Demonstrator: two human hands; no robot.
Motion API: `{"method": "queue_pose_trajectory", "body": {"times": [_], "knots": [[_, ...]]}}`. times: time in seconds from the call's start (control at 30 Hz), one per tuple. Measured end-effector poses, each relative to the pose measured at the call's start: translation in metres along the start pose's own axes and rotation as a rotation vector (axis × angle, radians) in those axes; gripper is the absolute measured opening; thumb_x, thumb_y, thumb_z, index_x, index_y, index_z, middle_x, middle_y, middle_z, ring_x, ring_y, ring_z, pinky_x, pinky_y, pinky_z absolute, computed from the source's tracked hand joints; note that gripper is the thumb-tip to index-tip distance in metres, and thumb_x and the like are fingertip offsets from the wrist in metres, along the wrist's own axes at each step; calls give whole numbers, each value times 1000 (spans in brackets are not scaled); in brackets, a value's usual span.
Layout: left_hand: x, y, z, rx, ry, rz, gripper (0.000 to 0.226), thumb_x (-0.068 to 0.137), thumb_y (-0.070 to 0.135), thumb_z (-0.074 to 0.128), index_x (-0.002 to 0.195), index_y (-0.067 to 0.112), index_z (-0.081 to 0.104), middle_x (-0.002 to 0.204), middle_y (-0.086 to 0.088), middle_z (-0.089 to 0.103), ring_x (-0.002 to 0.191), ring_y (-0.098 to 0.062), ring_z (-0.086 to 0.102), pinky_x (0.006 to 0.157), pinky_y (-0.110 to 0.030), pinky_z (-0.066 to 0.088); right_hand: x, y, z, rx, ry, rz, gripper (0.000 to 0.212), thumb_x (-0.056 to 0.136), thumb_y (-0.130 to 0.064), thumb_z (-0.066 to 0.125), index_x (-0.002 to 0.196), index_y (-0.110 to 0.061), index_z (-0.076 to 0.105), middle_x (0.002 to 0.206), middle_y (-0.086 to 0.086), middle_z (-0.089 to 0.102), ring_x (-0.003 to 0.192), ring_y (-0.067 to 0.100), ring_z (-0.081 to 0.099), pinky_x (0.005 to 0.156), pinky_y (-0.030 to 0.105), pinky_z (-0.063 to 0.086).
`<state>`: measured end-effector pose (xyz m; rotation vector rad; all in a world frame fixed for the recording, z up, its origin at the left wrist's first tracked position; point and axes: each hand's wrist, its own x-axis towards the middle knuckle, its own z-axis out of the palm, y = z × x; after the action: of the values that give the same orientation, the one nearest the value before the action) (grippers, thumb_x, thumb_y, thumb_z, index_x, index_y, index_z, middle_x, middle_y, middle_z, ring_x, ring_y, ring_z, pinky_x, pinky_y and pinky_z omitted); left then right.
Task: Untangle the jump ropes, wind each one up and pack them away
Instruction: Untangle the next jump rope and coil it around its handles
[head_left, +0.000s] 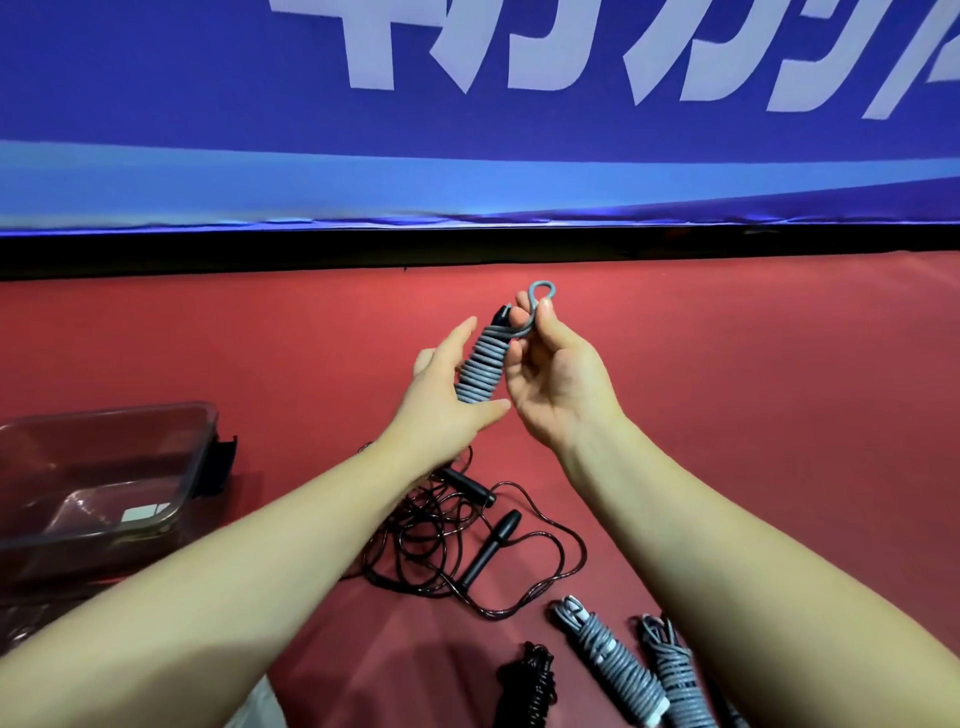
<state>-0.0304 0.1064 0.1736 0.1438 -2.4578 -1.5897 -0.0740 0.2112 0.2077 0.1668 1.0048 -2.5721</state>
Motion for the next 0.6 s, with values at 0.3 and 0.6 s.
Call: {"method": "queue_pose_trajectory", "body": {"times": [0.3, 0.6], "knots": [[0, -5, -9, -360, -70, 3, 68, 75, -6, 70, 117, 37, 40, 124, -4, 50, 92, -14, 58, 79, -26, 49, -5, -10, 16, -170, 7, 114, 15, 92, -23, 57, 84, -13, 66, 58, -7, 65, 50, -1, 60, 56, 10, 50], [0, -7, -4, -63, 186, 242, 84, 69, -9, 69, 128, 40, 37, 120, 7, 43, 104, 25, 39, 88, 5, 24, -10, -32, 34, -1018, 10, -338, 19, 90, -11, 59, 72, -12, 67, 69, 7, 63, 60, 13, 55, 64, 31, 58]]}}
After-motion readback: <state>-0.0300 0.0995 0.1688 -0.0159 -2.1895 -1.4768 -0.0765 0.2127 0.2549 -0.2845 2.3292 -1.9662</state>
